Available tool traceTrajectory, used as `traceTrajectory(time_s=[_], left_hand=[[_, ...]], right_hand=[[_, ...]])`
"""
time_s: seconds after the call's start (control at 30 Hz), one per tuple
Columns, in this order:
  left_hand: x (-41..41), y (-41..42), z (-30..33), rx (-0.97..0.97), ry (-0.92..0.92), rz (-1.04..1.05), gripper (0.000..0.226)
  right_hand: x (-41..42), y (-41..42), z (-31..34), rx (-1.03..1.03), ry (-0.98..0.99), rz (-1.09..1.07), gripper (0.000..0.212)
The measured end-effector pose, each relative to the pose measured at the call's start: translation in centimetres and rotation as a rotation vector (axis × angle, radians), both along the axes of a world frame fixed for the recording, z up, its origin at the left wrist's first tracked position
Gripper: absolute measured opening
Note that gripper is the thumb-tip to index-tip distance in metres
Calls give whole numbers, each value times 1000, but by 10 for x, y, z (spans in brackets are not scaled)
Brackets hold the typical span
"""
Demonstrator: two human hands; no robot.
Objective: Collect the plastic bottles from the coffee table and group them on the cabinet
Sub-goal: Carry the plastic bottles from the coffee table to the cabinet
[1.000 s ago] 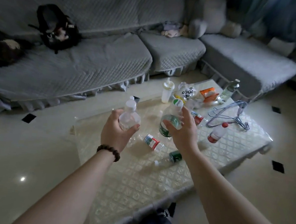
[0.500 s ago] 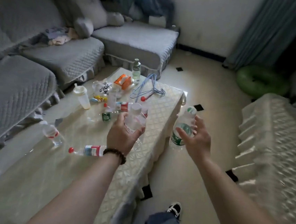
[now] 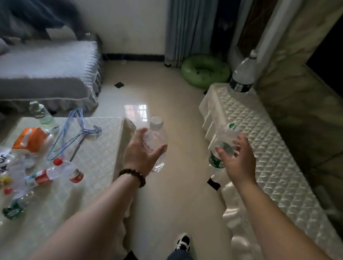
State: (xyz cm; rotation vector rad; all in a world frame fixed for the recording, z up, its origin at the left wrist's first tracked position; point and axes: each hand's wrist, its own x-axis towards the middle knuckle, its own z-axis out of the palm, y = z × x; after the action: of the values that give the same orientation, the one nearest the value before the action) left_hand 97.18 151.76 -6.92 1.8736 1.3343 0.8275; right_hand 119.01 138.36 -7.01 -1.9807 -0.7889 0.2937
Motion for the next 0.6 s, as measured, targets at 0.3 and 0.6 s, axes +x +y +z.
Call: traceTrajectory(time_s=[0.3,0.6], left_hand=[[175,72,10,-34,-18,-159,71],[287,142,4,-61,48,-303,67]], right_hand=[[140,39,0,25,8,-155,63],[221,81,-17,-23,45,-331,66]])
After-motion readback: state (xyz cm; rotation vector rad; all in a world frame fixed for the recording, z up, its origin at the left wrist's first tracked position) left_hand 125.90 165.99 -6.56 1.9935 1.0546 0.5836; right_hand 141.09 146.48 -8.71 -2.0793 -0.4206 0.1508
